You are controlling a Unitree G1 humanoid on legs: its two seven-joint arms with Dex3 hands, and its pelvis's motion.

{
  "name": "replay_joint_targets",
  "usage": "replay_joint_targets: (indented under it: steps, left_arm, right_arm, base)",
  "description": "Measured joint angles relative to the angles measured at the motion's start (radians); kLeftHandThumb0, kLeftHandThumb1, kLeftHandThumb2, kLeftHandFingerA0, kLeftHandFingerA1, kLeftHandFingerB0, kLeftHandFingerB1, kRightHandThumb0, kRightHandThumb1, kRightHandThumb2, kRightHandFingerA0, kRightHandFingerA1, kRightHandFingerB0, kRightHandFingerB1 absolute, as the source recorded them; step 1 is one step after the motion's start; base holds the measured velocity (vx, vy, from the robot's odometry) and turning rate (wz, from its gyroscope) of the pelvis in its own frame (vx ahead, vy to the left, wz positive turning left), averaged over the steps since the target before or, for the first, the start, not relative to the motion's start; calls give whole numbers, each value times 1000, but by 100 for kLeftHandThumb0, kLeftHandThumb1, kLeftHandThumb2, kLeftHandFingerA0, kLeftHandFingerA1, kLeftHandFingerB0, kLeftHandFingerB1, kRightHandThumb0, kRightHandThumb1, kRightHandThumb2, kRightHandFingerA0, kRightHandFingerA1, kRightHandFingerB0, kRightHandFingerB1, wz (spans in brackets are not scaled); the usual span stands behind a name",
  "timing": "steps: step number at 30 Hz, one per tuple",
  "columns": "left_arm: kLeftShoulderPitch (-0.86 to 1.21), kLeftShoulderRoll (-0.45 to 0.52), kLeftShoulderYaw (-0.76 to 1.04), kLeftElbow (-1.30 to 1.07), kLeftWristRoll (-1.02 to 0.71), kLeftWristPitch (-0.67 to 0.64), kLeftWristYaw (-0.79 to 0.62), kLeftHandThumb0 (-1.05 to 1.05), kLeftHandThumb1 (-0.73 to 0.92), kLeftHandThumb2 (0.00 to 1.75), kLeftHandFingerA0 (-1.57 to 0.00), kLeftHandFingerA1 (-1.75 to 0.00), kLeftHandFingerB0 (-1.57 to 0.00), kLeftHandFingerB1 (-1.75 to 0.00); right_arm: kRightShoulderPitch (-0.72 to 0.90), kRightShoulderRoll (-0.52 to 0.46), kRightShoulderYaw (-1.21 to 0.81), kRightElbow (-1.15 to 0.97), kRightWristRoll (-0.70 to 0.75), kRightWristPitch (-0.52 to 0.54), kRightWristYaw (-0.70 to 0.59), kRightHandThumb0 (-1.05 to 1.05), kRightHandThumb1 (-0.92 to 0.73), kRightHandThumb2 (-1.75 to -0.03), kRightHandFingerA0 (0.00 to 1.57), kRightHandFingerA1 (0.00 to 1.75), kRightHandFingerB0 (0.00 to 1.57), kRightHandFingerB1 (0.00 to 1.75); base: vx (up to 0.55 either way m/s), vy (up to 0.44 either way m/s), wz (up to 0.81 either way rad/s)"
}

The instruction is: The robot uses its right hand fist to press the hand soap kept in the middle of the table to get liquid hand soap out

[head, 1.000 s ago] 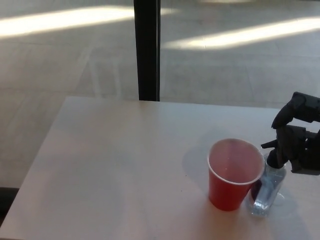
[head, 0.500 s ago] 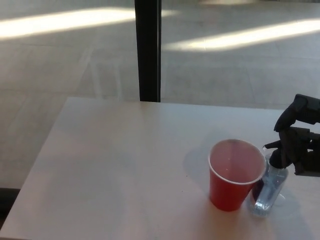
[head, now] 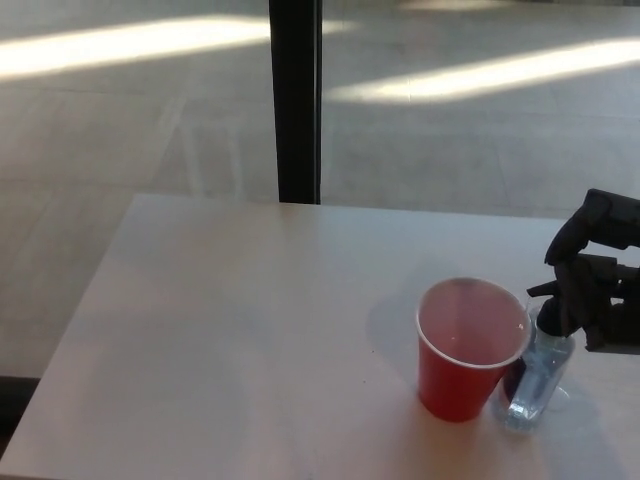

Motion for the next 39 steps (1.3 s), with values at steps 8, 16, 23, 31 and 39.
replay_joint_targets:
  steps: [8, 16, 23, 31, 39]
  left_arm:
    - [0, 0, 0, -5, 0, 0, 0, -41, 92, 121, -42, -133, -19, -109]
    - [-1, 0, 1, -7, -1, 0, 0, -43, 92, 121, -45, -136, -22, -111]
    - [-2, 0, -4, -7, 0, 0, 0, -44, 92, 123, -41, -136, -27, -127]
    - [-3, 0, -4, -7, 0, 0, 0, -44, 92, 123, -44, -140, -26, -126]
    - [-5, 0, -6, -9, 0, 0, 0, -43, 91, 122, -47, -143, -28, -119]
  right_arm:
    - [-1, 0, -1, 8, -1, -7, -9, -24, -52, -125, 105, 175, 81, 155]
    - [-1, 0, -3, 21, 1, -24, -10, -22, -55, -119, 108, 175, 81, 152]
    - [-1, 0, 2, 22, 1, -32, -10, -25, -55, -122, 111, 175, 84, 150]
    - [-1, 0, 12, 23, 1, -42, -12, -25, -53, -123, 110, 175, 82, 154]
    - [-1, -1, 16, 27, 2, -49, -13, -24, -51, -127, 109, 175, 77, 159]
  base:
    - [0, 0, 0]
    - [0, 0, 0]
    - [0, 0, 0]
    - [0, 0, 0]
    - [0, 0, 0]
